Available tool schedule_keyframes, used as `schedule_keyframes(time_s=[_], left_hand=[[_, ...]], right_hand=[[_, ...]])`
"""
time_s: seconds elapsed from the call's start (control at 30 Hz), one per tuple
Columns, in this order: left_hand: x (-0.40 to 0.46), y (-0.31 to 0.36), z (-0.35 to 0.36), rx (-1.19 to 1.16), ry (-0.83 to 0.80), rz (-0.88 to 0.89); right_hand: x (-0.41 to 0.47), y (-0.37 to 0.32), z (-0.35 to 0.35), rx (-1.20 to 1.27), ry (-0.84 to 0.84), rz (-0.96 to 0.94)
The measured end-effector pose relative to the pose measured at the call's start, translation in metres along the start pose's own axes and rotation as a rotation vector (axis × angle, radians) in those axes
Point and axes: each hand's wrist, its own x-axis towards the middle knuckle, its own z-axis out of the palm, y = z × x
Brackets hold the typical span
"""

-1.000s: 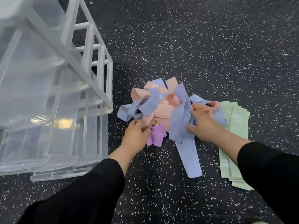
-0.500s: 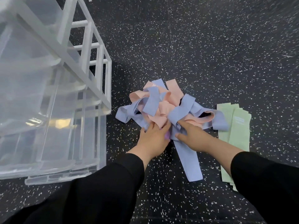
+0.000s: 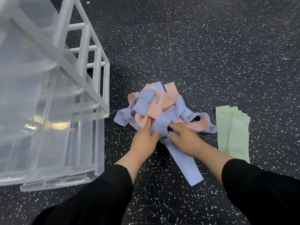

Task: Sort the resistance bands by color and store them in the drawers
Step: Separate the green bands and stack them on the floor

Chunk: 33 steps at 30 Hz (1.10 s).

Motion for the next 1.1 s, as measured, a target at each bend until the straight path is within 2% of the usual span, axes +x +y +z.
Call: schedule_keyframes(time_s=[0.1,0.2,0.3,0.4,0.47,0.53,0.63,0.77,0.87,0.97,1.1], left_hand=[[-0.013,0.007,-0.019,-0.279,0.139,-0.03],[-0.006,0.005,-0.032,-0.329,0.249,-0.114],[0.003,-0.004,-0.032,-0.134,0.175,-0.236],[0.001,-0.017,-0.025,-0.006,0.233,-0.34],[-0.002,-0.018,-0.025,0.001,0.374,-0.293],[-0.006,-0.014,-0.026,0.097,0.46,-0.14],[-0.003,-0.003,-0.026,0.245,0.387,-0.009],[0.024,0.009,-0.023,0.281,0.186,0.023],[0.041,0.011,-0.018,0.491,0.118,0.056],[0.041,0.014,-0.007,0.658,0.131,0.093],[0.018,0.001,0.005,0.596,0.143,0.126]], right_hand=[[0.006,-0.009,0.003,0.128,0.037,-0.013],[0.008,-0.015,-0.004,0.214,0.139,0.115],[0.008,-0.01,-0.015,0.047,0.325,0.192],[0.007,0.005,-0.022,-0.116,0.358,0.244],[0.008,0.019,-0.023,-0.265,0.294,0.291],[0.007,0.03,-0.023,-0.348,0.141,0.322],[0.003,0.034,-0.023,-0.37,-0.027,0.317],[-0.003,0.029,-0.026,-0.34,-0.03,0.243],[-0.008,0.026,-0.028,-0.283,-0.035,0.205],[-0.014,0.027,-0.025,-0.122,0.0,0.178],[-0.016,0.027,-0.016,-0.042,-0.046,0.223]])
